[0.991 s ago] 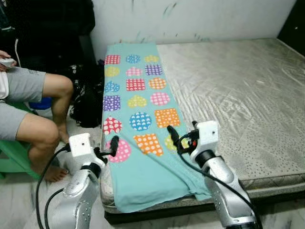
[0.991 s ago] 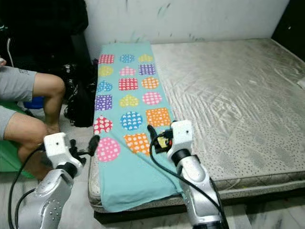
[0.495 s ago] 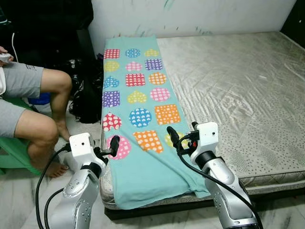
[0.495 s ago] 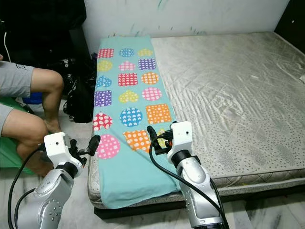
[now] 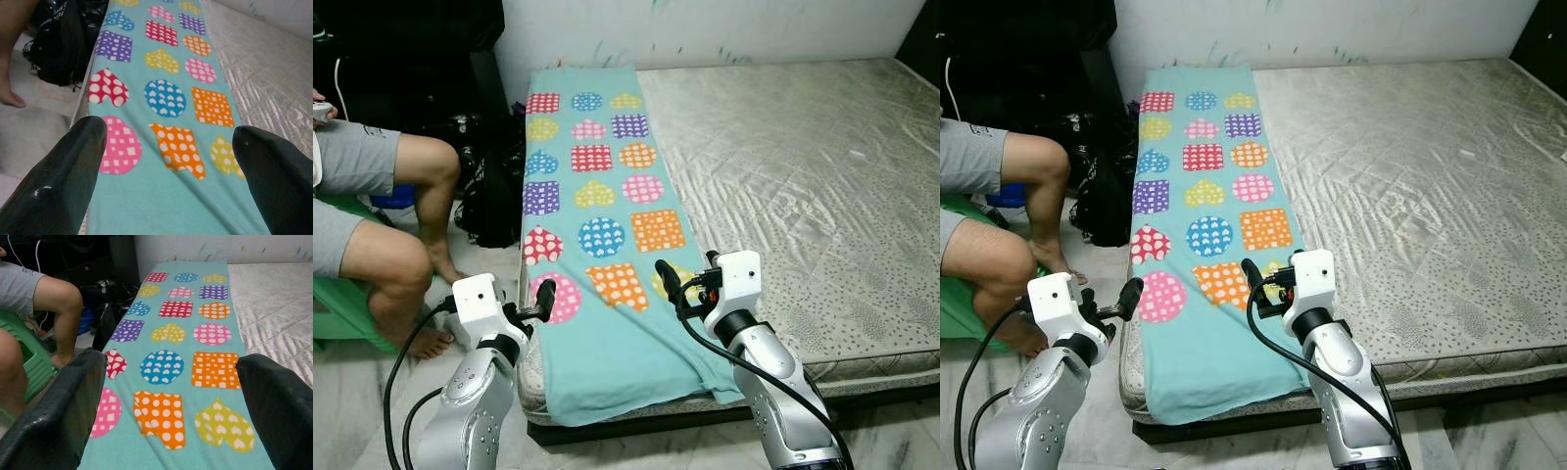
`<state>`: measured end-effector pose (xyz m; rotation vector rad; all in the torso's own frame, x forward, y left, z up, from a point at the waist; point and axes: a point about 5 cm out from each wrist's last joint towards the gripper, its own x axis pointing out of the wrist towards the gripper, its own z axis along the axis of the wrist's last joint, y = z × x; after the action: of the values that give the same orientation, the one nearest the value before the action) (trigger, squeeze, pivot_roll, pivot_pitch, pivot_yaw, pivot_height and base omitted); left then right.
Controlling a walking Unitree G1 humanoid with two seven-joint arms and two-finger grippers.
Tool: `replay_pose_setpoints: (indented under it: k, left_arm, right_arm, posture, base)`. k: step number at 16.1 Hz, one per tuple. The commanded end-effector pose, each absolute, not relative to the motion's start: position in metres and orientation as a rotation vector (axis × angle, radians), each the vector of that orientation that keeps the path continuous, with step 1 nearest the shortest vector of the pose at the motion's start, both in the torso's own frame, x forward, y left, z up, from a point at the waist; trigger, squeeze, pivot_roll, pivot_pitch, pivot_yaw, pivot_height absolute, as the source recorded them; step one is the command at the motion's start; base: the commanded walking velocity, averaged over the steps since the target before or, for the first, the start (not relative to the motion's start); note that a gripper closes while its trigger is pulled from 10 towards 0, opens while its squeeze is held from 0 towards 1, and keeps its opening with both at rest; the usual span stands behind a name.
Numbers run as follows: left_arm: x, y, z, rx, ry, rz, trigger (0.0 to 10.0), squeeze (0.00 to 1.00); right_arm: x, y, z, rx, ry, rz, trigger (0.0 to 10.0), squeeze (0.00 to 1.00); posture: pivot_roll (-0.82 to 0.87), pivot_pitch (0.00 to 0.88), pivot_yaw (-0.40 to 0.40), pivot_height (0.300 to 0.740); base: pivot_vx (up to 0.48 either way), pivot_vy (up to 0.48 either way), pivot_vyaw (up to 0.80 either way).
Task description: Clean up the room
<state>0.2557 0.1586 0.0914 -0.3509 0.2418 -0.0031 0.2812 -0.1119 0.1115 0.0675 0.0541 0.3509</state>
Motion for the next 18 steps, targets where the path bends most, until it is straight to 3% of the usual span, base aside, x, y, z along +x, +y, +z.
replay_pose_setpoints:
  k: [1, 7, 18]
  left_arm:
    - [0.2553, 0.1592, 0.0940, -0.351, 0.238, 0.005, 10.0, 0.00]
    - [0.2541, 0.1594, 0.0935, -0.356, 0.237, 0.011, 10.0, 0.00]
    - [0.2546, 0.1643, 0.0958, -0.347, 0.205, 0.059, 10.0, 0.00]
  right_arm:
    - [0.2809, -0.1081, 0.1162, 0.073, 0.042, 0.378, 10.0, 0.00]
    - [0.2802, -0.1069, 0.1162, 0.070, 0.044, 0.386, 10.0, 0.00]
    - [0.2865, -0.1078, 0.1203, 0.046, 0.021, 0.409, 10.0, 0.00]
  posture:
    - [-0.11, 0.097, 0.011, 0.725]
    - [-0.11, 0.092, 0.010, 0.655]
    - [-0.11, 0.078, 0.005, 0.640]
  base:
    - [0.000, 0.000, 0.00]
    - [0.000, 0.000, 0.00]
    - [0.000, 0.000, 0.00]
